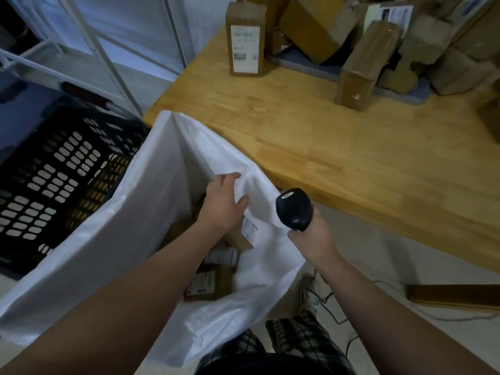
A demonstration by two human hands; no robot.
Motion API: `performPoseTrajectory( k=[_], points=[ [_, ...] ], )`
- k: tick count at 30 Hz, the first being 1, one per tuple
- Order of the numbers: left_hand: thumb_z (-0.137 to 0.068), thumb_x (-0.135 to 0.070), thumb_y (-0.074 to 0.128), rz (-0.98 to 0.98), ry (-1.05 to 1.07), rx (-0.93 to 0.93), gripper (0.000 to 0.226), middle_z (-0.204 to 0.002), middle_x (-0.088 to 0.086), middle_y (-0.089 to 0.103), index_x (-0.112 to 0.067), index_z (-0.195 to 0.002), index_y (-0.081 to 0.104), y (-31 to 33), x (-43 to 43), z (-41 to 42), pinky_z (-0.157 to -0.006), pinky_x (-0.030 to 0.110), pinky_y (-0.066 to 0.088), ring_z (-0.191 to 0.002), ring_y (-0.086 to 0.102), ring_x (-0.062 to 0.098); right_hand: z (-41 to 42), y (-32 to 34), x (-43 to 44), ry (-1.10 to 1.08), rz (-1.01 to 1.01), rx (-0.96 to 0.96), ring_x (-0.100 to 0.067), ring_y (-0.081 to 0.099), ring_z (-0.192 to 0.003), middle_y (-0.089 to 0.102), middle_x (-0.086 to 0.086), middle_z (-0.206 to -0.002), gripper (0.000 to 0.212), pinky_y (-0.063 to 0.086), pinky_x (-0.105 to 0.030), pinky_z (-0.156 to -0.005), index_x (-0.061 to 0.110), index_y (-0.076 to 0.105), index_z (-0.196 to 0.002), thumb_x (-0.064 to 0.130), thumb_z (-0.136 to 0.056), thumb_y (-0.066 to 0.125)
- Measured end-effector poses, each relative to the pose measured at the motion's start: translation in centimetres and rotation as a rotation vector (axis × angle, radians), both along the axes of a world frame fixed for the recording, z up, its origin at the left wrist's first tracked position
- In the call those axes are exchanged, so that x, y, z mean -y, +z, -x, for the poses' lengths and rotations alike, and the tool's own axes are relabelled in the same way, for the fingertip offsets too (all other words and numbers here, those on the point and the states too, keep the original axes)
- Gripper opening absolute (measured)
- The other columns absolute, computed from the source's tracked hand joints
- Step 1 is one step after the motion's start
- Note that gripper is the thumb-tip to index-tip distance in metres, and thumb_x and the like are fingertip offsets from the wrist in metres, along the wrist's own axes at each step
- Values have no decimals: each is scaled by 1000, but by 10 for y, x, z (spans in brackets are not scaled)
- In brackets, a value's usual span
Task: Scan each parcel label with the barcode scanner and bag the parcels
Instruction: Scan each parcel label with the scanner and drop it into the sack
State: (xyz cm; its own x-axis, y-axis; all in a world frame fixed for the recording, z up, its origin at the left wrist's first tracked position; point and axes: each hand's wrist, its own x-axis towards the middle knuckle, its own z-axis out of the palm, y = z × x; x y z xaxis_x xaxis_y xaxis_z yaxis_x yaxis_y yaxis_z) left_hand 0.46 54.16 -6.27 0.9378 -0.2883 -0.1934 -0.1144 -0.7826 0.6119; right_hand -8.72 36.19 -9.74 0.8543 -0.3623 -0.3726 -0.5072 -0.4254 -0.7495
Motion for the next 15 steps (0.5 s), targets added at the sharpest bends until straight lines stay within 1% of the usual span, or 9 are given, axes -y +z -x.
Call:
performPoseTrajectory(
  k=[3, 5, 7, 9, 11, 13, 14, 15],
  points=[
    [-95, -25, 56, -8, -82, 41, 54, -144, 11, 36, -13, -144, 36, 10, 35, -19, -106, 32, 28, -133, 32, 28, -14, 10, 30, -46, 7, 43, -18, 52, -75, 54, 4, -84, 57, 36, -26, -56, 12, 43, -136, 8, -84, 65],
    [-95, -25, 58, -7, -116, 64, 55, -144, 11, 36, -13, -145, 36, 16, 66, -37, -106, 32, 28, -133, 32, 28, -31, 24, 59, -75, 35, 100, -12, 50, -69, 52, 7, -78, 50, 33, -22, -53, 11, 49, -130, 13, -84, 68],
    [-94, -24, 58, 0, -149, 105, 56, -143, 11, 37, -13, -145, 36, 23, 103, -59, -107, 32, 28, -133, 32, 28, -53, 41, 96, -130, 32, 151, -9, 52, -63, 55, 6, -73, 45, 33, -20, -49, 9, 53, -126, 12, -84, 67],
    [-95, -25, 58, 15, -171, 133, 55, -142, 11, 37, -13, -144, 37, 30, 145, -78, -107, 32, 28, -133, 33, 28, -75, 59, 136, -217, 4, 202, -19, 64, -68, 62, 0, -75, 44, 44, -25, -52, 7, 55, -123, 11, -81, 67],
    [-95, -27, 58, 34, -181, 142, 55, -142, 10, 37, -14, -144, 37, 36, 190, -95, -108, 34, 29, -133, 33, 29, -93, 75, 174, -283, -21, 255, -27, 68, -73, 66, -4, -80, 43, 54, -33, -60, 9, 55, -118, 13, -78, 67],
    [-95, -28, 58, 49, -184, 150, 55, -143, 10, 36, -14, -145, 36, 41, 235, -109, -109, 34, 30, -133, 33, 29, -107, 87, 208, -312, -41, 284, -28, 68, -73, 67, -7, -86, 42, 58, -38, -65, 13, 54, -117, 13, -77, 68],
    [-95, -29, 58, 50, -179, 161, 56, -142, 10, 36, -14, -144, 36, 43, 256, -117, -109, 34, 30, -132, 33, 29, -113, 92, 224, -332, -57, 289, -26, 68, -70, 68, -8, -86, 41, 59, -38, -64, 14, 54, -117, 13, -77, 67],
    [-95, -31, 58, 42, -169, 174, 57, -142, 12, 36, -13, -144, 37, 45, 276, -125, -109, 35, 30, -132, 34, 30, -119, 95, 240, -354, -72, 286, -23, 68, -65, 67, -8, -83, 39, 58, -35, -60, 13, 54, -115, 12, -78, 67]
  ],
)
